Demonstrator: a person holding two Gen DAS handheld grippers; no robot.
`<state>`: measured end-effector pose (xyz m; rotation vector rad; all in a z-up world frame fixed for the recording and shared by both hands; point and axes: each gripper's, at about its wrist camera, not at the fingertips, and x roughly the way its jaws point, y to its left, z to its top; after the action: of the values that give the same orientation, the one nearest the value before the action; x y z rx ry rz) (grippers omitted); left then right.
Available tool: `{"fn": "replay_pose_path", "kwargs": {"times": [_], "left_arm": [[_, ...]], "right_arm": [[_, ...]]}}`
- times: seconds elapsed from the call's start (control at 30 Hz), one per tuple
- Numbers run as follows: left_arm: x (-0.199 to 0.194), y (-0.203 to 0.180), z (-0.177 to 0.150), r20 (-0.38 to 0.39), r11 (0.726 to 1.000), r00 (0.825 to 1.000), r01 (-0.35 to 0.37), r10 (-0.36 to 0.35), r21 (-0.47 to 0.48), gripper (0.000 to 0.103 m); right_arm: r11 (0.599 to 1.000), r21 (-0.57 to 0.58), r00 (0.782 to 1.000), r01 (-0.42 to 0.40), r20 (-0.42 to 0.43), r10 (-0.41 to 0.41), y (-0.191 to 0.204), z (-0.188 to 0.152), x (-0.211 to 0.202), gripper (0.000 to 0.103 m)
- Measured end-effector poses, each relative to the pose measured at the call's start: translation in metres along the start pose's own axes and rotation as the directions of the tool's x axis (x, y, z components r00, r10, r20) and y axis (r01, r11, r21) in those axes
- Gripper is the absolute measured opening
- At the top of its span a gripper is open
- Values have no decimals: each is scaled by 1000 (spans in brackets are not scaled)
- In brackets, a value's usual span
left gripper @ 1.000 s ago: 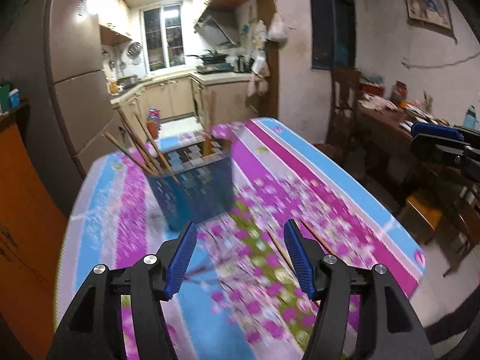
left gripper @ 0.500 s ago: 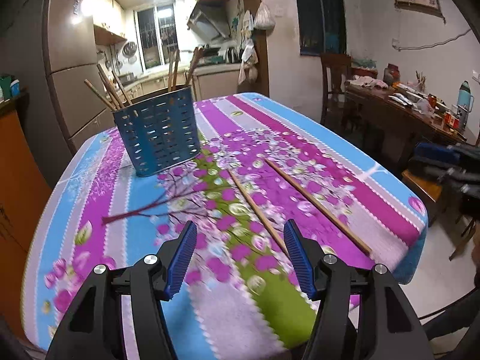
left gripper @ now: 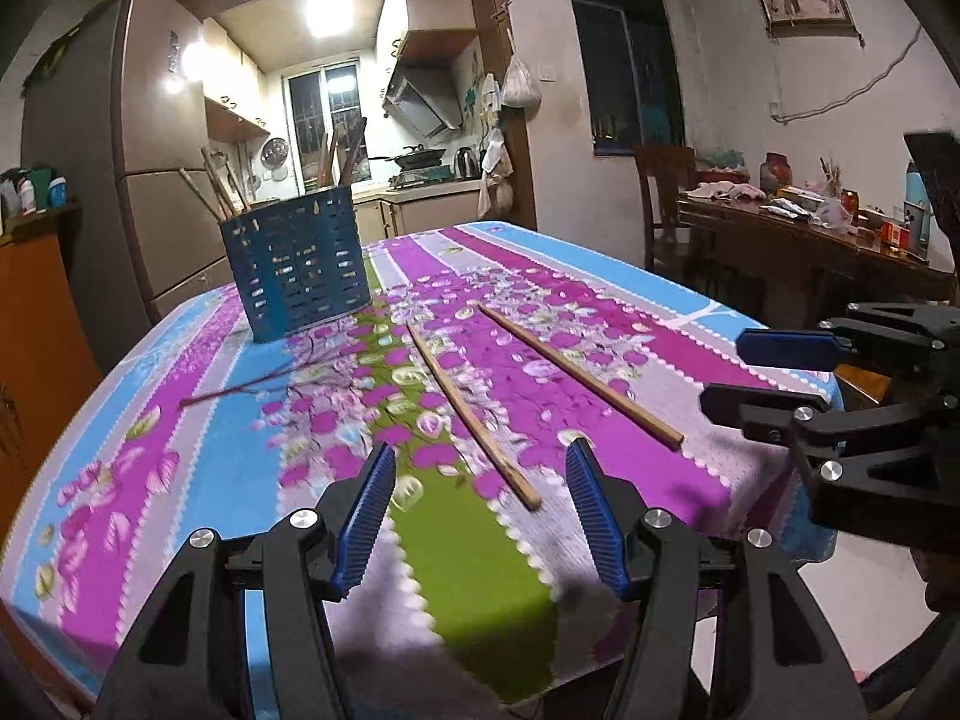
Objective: Organize utensils
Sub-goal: 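Close the right tool on a chopstick while the left tool grasps another chopstick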
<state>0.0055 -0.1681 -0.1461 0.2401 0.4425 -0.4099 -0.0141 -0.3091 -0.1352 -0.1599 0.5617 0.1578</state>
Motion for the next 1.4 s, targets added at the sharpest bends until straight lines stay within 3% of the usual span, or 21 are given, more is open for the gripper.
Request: {"fn": "replay_pose_path", "kwargs": {"times": [0.1,0.4,0.6,0.77,1.03,1.27,1.4], "left_arm": [[5,-4,-5,-9,1000,1000,-4,4,-18,60],[20,-11,-10,-29,999,999,-19,18,-37,57],[32,-14,-14,-51,998,998,-27,25,-48,47],[32,-14,-16,-28,997,999,-48,47,-63,43],[30,-10,-23,14,992,997,-77,78,-98,19],[29,-14,-25,31,991,993,-116,118,-67,18],[28,-10,-25,35,992,993,-106,109,-71,18]], "right_arm": [[1000,-18,1000,-23,-1,23,1,-5,5,33],[995,3,995,-95,-27,95,-11,-18,18,30],[992,9,992,-129,-8,129,-12,-18,23,20],[990,6,990,-140,-5,140,-8,-20,29,19],[997,27,996,-73,49,72,1,-29,28,19],[999,42,994,34,99,-38,14,-35,28,18],[996,28,989,81,121,-84,26,-37,28,6]]}}
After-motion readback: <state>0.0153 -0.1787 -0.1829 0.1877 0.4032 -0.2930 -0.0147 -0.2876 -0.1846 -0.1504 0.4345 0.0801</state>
